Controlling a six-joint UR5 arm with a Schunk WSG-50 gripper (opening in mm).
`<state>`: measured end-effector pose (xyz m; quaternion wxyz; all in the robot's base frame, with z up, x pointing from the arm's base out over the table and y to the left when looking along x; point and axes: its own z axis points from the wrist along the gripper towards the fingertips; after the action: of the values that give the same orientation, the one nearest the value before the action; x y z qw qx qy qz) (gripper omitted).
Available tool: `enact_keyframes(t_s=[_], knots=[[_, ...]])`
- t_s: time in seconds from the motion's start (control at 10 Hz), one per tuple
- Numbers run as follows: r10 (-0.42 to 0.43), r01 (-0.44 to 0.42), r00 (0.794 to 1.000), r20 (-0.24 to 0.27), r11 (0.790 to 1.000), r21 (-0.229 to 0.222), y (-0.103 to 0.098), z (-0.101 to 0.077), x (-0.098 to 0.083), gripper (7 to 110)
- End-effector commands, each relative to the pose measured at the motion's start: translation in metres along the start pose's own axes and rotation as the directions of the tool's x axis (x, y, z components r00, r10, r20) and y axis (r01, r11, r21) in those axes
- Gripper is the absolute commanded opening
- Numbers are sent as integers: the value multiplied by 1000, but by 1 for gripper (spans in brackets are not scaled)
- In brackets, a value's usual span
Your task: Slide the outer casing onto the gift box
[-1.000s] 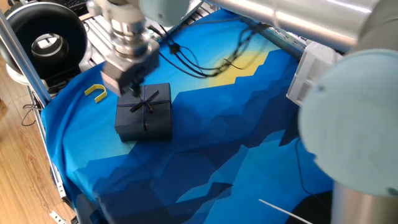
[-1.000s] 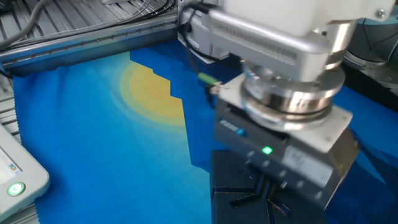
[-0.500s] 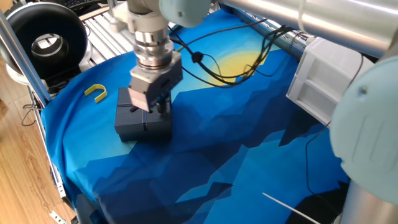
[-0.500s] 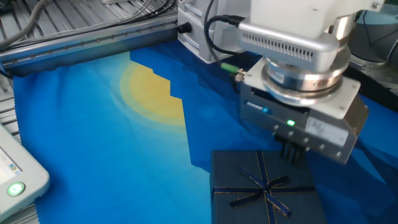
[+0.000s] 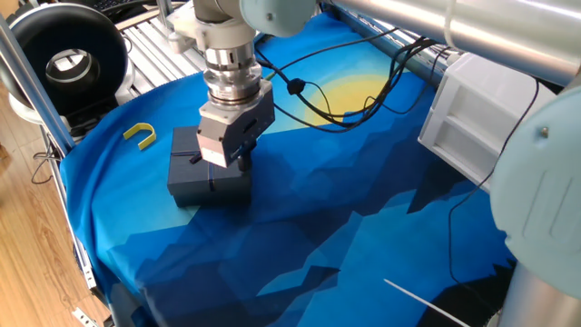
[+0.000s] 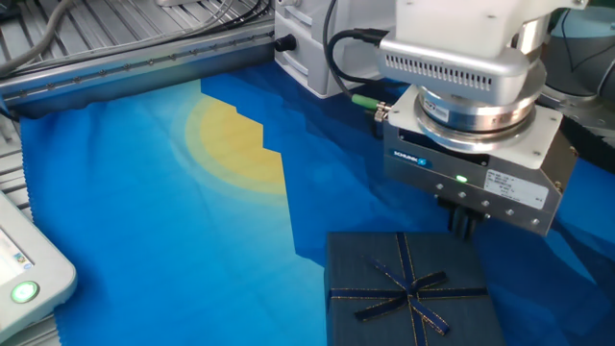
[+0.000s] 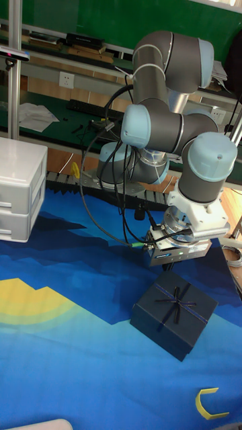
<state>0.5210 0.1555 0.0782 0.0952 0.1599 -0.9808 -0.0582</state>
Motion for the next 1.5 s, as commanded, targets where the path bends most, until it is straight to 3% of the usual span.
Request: enact_keyframes(t_s=[0.0, 1.4], knots=[[2, -2, 1000, 6, 1000, -13, 1, 4, -5, 7], [9, -9, 1000, 5, 1000, 13, -3, 13, -20, 7]])
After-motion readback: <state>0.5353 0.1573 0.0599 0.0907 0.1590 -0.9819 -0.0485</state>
